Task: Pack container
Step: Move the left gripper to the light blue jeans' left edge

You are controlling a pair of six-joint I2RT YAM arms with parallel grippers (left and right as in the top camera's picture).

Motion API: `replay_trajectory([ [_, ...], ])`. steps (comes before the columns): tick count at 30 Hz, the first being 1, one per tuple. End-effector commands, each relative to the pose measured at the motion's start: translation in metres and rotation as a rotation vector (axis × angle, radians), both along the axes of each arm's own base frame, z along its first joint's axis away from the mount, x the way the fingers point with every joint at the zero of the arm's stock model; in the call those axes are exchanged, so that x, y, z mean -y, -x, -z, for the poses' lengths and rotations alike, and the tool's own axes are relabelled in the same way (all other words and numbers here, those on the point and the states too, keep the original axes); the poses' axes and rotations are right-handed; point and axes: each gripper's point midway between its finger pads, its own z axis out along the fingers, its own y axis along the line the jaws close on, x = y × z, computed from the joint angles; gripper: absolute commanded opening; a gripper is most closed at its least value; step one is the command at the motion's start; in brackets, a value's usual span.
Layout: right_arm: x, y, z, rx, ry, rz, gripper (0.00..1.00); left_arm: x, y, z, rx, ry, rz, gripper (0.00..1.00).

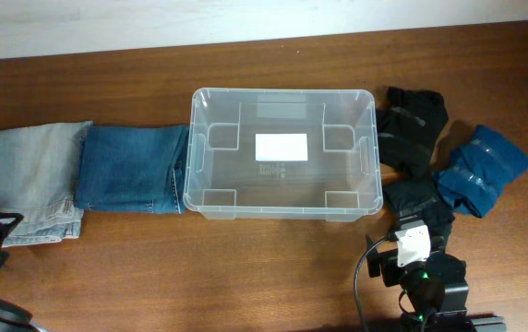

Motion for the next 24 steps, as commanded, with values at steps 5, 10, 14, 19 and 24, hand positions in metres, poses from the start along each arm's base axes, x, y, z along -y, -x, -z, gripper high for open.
replay_trajectory([
  [5,0.001,0.0,0.001,0.002,-0.008,0.008,0.98,-0.015,0.005,0.018,-0.038,-0.074,-0.034,0.99],
  [10,0.001,0.0,0.001,0.002,-0.008,0.007,0.98,-0.015,0.004,0.03,-0.016,-0.095,-0.034,1.0],
  [14,0.001,0.0,0.001,0.002,-0.008,0.007,0.98,-0.012,0.004,0.041,-0.004,-0.107,-0.034,0.99],
  [19,0.001,0.0,0.001,0.002,-0.008,0.008,0.98,-0.004,-0.002,0.055,0.074,-0.109,-0.04,0.98],
  [24,0.001,0.0,0.001,0.002,-0.008,0.007,0.98,0.008,0.004,0.081,0.082,-0.063,-0.146,0.99],
])
